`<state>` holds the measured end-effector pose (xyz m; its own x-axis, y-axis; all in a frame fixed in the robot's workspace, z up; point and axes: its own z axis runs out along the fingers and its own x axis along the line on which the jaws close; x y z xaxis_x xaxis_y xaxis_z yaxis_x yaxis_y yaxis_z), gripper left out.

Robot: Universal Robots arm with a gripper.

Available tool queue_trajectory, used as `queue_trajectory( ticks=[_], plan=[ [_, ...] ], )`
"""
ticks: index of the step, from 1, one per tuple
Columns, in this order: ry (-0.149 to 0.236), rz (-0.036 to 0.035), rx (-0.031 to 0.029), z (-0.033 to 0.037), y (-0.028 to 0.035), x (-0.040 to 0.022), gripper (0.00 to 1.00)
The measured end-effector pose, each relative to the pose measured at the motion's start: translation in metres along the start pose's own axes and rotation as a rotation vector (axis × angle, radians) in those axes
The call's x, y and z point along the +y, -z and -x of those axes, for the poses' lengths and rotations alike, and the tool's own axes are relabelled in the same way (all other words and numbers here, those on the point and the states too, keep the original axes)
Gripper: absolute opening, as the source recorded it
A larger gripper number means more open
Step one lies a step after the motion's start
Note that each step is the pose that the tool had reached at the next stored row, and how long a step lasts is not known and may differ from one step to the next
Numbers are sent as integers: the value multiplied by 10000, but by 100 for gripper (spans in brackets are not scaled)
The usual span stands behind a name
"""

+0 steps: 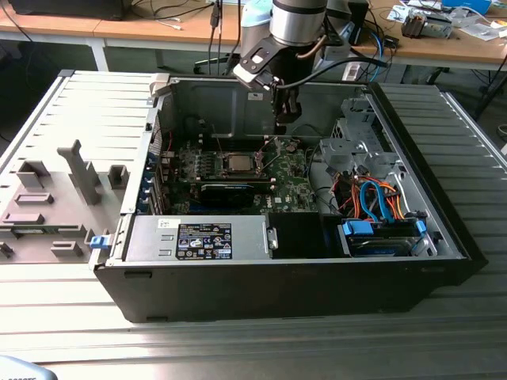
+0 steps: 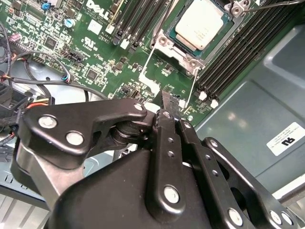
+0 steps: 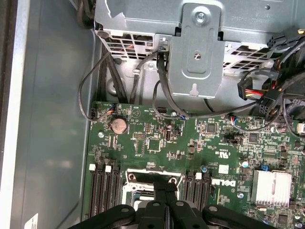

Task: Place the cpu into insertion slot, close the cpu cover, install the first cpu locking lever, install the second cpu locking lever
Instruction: 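Close the cpu cover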

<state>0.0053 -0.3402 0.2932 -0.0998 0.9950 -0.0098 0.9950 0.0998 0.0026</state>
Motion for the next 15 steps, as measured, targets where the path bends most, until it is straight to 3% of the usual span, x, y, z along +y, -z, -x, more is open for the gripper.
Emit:
queue_trajectory(
  ticks=[15],
  plan=[
    [0,-1,1,11,-2,111,11]
  ],
)
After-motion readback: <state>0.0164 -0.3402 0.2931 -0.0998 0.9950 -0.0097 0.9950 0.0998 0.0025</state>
